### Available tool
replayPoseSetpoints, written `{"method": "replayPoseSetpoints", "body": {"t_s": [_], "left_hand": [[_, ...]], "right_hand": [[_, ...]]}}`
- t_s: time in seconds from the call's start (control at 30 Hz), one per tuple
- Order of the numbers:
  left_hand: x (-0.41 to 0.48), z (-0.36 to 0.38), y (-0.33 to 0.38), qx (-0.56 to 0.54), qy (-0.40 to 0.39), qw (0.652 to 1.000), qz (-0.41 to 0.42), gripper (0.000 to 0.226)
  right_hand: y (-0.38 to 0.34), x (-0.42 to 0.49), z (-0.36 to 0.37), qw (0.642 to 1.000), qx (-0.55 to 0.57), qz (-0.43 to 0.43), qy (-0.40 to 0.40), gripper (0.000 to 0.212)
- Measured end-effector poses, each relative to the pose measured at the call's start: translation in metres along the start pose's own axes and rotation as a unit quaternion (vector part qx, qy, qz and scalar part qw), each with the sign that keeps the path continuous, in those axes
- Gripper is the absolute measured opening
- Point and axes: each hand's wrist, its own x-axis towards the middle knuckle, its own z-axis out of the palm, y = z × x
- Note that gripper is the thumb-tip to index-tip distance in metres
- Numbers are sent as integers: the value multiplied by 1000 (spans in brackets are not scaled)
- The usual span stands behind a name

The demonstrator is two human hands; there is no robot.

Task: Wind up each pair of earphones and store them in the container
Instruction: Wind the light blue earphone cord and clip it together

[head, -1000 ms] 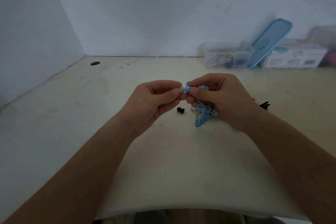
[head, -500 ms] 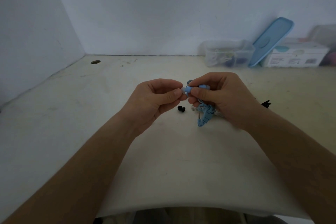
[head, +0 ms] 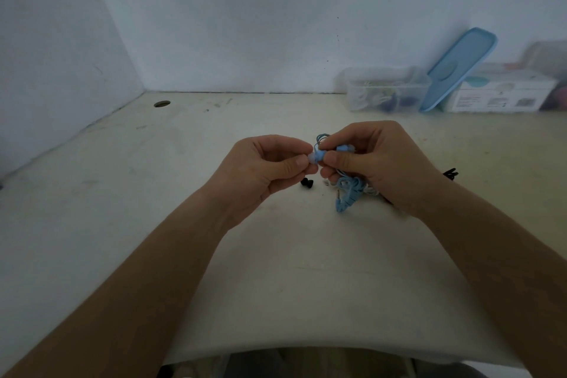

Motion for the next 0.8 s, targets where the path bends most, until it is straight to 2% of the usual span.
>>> {"method": "replayPoseSetpoints", "body": {"t_s": [0.17, 0.27, 0.67, 0.8], "left_hand": [[0, 0, 0, -4, -9, 1000, -17, 17], [-1, 1, 0, 1, -6, 1000, -20, 22], [3, 1, -6, -27, 5, 1000, 1, 18], [5, 0, -8, -41, 2, 999, 4, 22]], "right_hand": [[-2, -1, -1, 1000, -3, -2, -15, 11], [-2, -1, 0, 1000, -3, -2, -16, 11], [3, 0, 7, 999, -1, -17, 34, 15], [4, 0, 10, 999, 18, -3, 38, 27]]}}
